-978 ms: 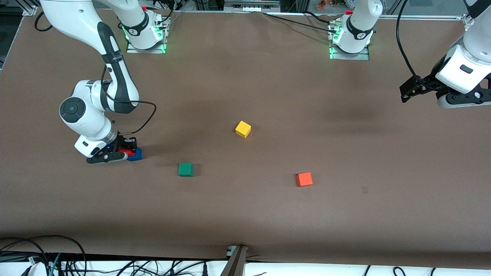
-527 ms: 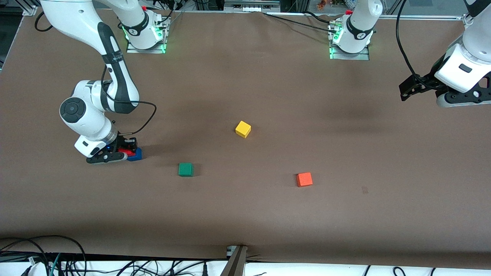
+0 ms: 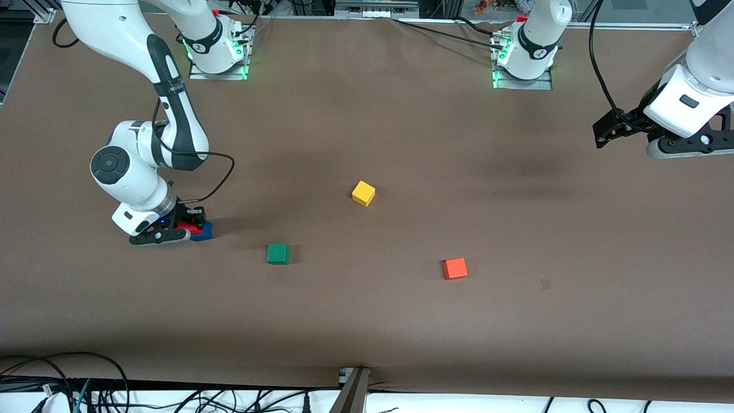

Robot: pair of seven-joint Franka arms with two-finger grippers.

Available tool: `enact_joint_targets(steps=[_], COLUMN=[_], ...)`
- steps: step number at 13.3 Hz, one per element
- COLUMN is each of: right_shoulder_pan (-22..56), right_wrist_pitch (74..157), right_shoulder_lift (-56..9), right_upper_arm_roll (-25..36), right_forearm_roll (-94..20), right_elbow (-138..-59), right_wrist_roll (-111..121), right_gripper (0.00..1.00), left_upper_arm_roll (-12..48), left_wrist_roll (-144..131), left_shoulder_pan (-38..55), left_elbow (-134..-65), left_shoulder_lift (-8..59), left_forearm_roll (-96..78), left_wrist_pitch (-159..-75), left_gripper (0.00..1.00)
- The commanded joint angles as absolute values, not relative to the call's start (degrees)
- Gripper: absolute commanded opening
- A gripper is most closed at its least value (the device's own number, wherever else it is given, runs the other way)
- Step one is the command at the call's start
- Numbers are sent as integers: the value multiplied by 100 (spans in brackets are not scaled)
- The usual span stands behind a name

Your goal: Pass red block to right arm, stack on blue

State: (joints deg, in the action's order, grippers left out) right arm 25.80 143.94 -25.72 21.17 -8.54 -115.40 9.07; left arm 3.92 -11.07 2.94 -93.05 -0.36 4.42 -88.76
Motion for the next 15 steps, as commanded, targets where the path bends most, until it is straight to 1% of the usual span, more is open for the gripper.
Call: enact_joint_targets(steps=[1,8,15], right_shoulder_pan=[2619,2619,2619], right_wrist_pitch=[14502,14502,14546], right_shoulder_lift=[-2522,-2522,-2522], right_upper_arm_roll=[2118,2109,2101], right_forearm_roll=[-853,-853,-861], right_elbow=[-11628,-11628,-11628], right_wrist_roll=[817,817,809], right_gripper=[22,22,23], left_upper_arm_roll=[369,360,360], left_wrist_roll=[-1116,-1125,-1116], left_shoulder_pan=[334,299,299], left_elbow=[-9026,-9009,-8947], left_shoulder_lift=[44,105,105], left_forearm_roll=[413,352,360], left_wrist_pitch=[-8640,-8631,-8412], left_gripper=[100,100,100])
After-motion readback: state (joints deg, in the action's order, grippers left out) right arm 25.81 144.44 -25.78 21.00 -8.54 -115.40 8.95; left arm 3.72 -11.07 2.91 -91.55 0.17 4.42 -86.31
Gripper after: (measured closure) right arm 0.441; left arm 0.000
